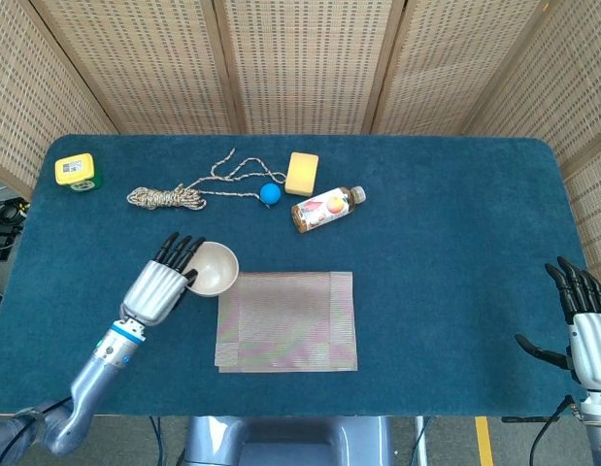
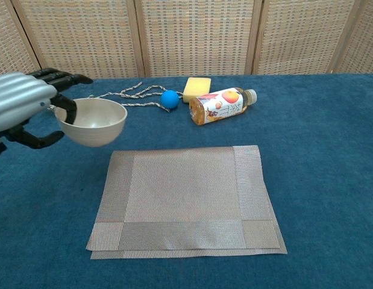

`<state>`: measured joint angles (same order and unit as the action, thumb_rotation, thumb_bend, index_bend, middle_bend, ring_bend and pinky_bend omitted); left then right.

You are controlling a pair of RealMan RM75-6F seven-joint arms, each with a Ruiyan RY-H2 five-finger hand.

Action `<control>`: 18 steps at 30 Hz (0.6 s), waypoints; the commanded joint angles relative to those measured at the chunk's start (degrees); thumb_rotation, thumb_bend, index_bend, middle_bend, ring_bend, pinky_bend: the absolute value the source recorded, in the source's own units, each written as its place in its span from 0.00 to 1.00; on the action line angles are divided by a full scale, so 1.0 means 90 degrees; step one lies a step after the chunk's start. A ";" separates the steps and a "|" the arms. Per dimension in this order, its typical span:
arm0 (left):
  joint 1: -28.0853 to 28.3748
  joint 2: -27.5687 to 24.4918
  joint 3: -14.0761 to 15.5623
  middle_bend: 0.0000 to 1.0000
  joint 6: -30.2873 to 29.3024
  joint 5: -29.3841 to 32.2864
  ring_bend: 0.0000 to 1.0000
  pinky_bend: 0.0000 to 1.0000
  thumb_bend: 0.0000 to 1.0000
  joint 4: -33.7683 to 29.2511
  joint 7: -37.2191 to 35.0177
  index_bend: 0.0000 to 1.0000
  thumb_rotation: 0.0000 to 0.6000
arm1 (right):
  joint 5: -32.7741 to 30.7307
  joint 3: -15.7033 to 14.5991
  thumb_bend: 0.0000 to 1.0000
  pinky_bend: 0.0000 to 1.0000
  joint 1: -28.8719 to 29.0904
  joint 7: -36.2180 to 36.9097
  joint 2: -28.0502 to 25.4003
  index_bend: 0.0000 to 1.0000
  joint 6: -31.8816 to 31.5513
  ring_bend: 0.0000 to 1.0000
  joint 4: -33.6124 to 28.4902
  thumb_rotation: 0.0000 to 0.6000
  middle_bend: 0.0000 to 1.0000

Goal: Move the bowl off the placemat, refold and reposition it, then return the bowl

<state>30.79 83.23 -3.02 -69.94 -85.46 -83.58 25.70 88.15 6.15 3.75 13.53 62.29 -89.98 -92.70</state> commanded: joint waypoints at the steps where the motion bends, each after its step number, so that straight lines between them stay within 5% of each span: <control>1: -0.0214 -0.0269 0.0043 0.00 -0.0202 0.0021 0.00 0.00 0.49 0.0241 -0.0342 0.60 1.00 | 0.0017 -0.0009 0.13 0.00 -0.0001 -0.0027 0.0005 0.00 -0.0007 0.00 -0.0008 1.00 0.00; 18: -0.0978 -0.0081 0.0342 0.00 -0.0103 0.0432 0.00 0.00 0.49 0.2144 -0.1953 0.59 1.00 | 0.0113 -0.0062 0.13 0.00 0.0002 -0.0320 0.0080 0.00 -0.0029 0.00 -0.0074 1.00 0.00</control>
<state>22.41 82.05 -0.25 -71.13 -81.67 -64.93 8.66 89.16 5.60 3.77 10.64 63.01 -90.24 -93.37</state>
